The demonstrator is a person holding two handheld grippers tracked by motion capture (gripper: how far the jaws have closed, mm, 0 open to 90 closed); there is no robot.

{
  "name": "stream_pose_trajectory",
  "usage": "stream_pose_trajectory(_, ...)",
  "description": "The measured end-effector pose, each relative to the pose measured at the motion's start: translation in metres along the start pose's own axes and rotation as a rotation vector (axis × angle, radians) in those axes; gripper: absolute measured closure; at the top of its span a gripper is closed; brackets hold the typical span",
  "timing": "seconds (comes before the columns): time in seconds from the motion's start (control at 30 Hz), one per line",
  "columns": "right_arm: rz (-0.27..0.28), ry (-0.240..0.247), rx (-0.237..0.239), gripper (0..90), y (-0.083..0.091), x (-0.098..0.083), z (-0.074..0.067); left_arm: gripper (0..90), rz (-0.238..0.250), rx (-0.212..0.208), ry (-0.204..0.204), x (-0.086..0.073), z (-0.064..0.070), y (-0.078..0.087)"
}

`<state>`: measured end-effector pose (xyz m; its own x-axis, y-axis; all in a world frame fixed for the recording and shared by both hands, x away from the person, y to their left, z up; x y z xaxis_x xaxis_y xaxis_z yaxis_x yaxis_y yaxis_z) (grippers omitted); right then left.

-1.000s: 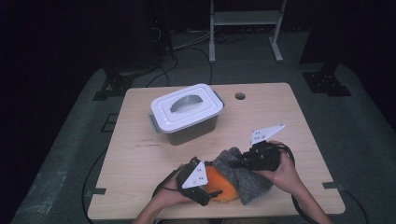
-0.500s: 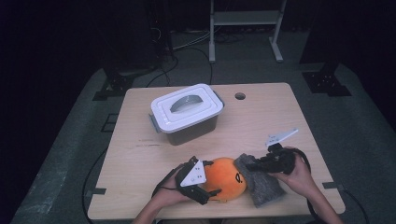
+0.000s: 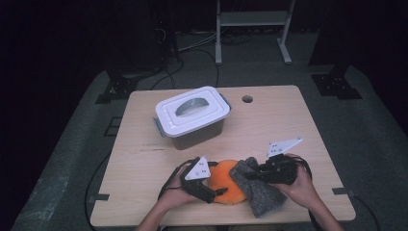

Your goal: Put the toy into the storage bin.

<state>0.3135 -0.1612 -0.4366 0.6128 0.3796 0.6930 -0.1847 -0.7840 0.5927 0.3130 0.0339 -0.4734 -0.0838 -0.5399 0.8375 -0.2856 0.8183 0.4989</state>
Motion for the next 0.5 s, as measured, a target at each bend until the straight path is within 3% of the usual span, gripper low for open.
stream_pose_trajectory(0.17,0.033,-0.066,0.025,76.1,0.001,-0.01,0.016,12.9,-0.007,-0.015,0.044,-0.006,-0.006,0.002)
stream_pose_trajectory(0.27,0.025,-0.095,-0.045,76.1,0.01,-0.023,0.03,13.0,-0.01,-0.032,0.105,-0.012,-0.013,0.004)
stream_pose_trajectory(0.4,0.054,-0.08,-0.041,76.1,0.017,-0.019,0.023,12.9,-0.003,-0.036,0.133,-0.015,-0.016,0.004)
stream_pose_trajectory(0.5,0.055,-0.059,-0.032,76.0,0.014,-0.014,0.018,12.8,-0.004,-0.031,0.125,-0.014,-0.016,0.004)
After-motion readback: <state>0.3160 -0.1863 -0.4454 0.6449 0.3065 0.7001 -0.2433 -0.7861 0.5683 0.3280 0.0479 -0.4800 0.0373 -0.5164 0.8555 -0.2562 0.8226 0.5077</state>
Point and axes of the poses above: each handheld gripper's, and its own axes: y roughly backward along the jaws, x roughly out of its top, z roughly to its right, the point moved 6 cm from there along -y, roughly forward along the jaws, and after that the axes turned 11 degrees about -y, right-handed, at the moved point
